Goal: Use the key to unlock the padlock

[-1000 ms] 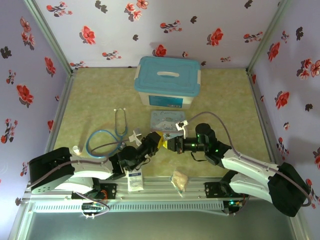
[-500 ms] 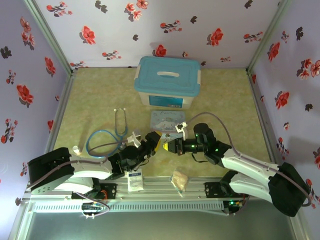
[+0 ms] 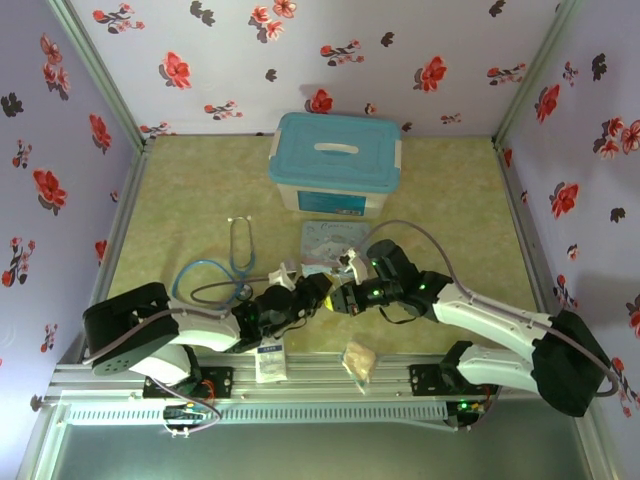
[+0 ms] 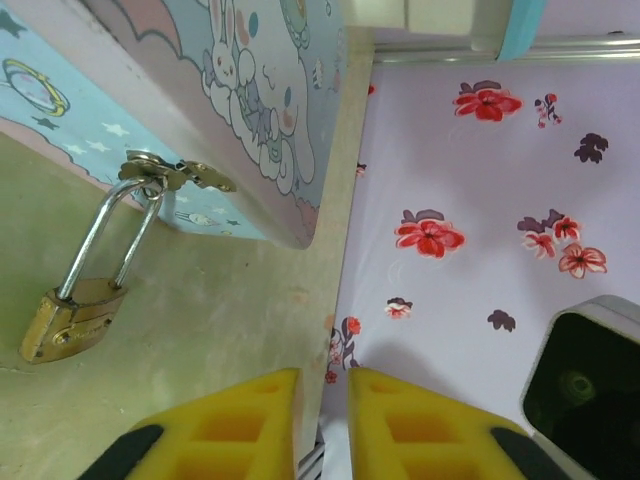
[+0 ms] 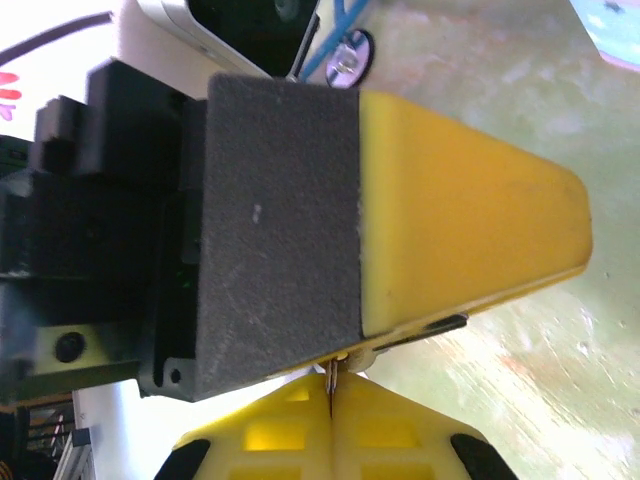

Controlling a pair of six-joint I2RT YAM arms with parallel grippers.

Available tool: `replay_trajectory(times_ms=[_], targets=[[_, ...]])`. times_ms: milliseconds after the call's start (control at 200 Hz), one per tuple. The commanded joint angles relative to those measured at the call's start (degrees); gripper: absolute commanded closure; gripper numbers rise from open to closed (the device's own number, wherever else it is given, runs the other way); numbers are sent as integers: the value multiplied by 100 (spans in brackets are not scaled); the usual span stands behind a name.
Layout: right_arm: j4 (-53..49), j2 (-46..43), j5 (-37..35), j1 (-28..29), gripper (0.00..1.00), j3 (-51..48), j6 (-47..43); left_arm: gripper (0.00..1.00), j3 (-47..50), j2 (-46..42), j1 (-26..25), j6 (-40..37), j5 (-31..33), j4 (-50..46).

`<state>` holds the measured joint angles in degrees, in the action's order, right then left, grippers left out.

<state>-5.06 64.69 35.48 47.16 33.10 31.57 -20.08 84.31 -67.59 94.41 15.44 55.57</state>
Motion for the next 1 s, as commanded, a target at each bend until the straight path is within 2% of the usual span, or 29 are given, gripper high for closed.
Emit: replay_trajectory(times_ms=[0, 85, 170, 485, 555, 645, 760, 995], targets=[[-241, -4, -165, 39, 100, 176, -201, 86, 74, 134, 28, -23, -127, 316], [-511, -19, -244, 39, 100, 221, -316, 95, 80, 123, 61, -92, -127, 275], [-751, -83, -348, 39, 100, 234, -406, 100, 109, 61, 96, -136, -127, 140], [-895, -102, -640, 39, 100, 282, -418, 100, 82, -87, 132, -450, -143, -193], [-1398, 112, -1074, 39, 100, 424, -433, 80, 62, -210, 141, -614, -130, -460], [-2461, 670, -1691, 186, 100, 851, -644, 70, -112, -619, 152, -932, -29, -1502], [-3095, 1063, -2530, 384, 100, 1044, -536, 65, -295, -1121, 164, -1373, 202, -2623], [-3773, 1958, -3323, 456, 100, 1271, -460, 64, -274, -1616, 232, -1642, 304, -3095]])
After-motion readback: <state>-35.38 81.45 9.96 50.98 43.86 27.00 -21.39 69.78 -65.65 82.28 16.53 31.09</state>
